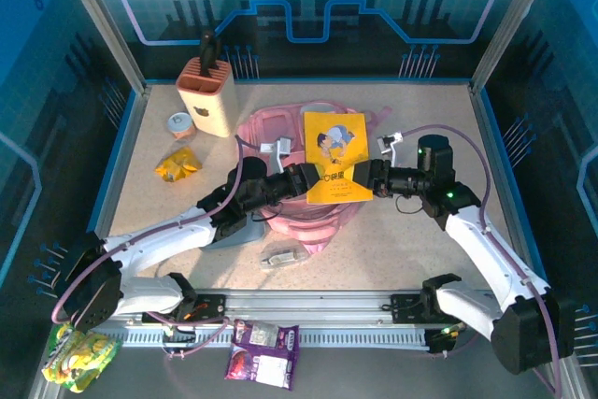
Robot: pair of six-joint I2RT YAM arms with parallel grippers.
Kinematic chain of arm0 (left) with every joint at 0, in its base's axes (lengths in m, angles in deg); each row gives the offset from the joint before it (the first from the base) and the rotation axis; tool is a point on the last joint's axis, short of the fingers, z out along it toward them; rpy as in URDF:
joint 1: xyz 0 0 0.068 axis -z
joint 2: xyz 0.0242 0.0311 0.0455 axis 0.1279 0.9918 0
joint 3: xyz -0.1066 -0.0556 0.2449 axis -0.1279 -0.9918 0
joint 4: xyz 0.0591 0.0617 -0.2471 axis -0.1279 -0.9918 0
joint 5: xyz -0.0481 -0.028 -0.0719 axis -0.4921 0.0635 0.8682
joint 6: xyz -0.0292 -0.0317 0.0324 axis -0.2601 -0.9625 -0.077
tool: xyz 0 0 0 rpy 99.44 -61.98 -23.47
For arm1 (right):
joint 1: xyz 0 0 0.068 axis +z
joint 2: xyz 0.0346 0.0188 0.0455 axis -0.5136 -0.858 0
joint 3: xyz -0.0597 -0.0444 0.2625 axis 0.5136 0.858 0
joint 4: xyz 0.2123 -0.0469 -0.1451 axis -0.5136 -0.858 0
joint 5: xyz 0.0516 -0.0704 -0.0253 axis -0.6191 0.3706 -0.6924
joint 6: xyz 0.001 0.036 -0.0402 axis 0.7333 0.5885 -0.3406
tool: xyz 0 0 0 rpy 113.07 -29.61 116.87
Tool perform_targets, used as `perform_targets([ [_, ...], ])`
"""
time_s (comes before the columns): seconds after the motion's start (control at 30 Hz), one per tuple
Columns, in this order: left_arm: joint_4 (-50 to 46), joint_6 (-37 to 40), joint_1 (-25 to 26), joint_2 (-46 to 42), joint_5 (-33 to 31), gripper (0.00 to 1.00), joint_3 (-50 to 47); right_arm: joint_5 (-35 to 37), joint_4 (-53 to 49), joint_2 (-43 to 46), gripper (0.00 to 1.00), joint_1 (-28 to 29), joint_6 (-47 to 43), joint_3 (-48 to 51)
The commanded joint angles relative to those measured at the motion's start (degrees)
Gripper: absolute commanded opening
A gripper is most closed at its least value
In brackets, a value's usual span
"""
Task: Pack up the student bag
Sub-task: Pick up the book from the middle-right of the table, then open the student bag at the center of the table.
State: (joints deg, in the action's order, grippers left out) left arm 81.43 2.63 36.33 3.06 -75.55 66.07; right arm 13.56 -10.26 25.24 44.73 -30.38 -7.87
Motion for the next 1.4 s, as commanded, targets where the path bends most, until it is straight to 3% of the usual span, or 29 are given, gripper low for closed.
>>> perform_targets([
  [0.0, -1.3, 3.2, 0.1, -1.3, -2.7, 0.0, 0.6, 0.6, -2.3, -0.6, 0.42, -0.8, -2.4, 0.2],
  [0.27, -2.5, 3.5, 0.4, -0.7, -1.9, 0.0, -0.5, 1.5, -4.4, -1.1, 0.0, -4.6, -3.9, 0.5],
  [0.37, -2.5, 4.1, 1.1, 0.1, -0.9, 0.08, -0.1, 1.6, -7.6, -0.6, 0.0, -6.3, -6.1, -0.5],
  [0.47, -5.3, 6.1, 1.6, -0.1, -0.7, 0.34, 0.7, 4.8, -14.1, 1.1, 0.0, -7.9, -9.9, -2.4],
  [0.67, -24.4, 18.0, 4.9, -3.0, -4.5, 0.53, 3.9, 13.4, -29.8, 3.3, 0.0, -12.2, -18.8, -6.1],
  [0.87, -38.9, 27.5, 11.2, 0.1, -10.6, 0.62, 8.5, 17.5, -36.2, 4.5, 0.0, -18.0, -21.7, -3.8],
  [1.0, -42.6, 31.5, 13.2, 6.4, -11.9, 0.64, 11.4, 27.2, -41.2, 5.7, 0.0, -20.3, -22.9, -3.0],
  [1.23, -44.5, 39.1, 15.3, 19.5, -15.6, 0.65, 19.4, 26.0, -40.6, 9.3, 0.0, -25.7, -22.4, 0.5],
  [1.37, -47.7, 41.4, 15.6, 25.2, -23.1, 0.63, 24.9, 21.9, -38.4, 9.2, 0.0, -26.0, -21.4, 2.1],
])
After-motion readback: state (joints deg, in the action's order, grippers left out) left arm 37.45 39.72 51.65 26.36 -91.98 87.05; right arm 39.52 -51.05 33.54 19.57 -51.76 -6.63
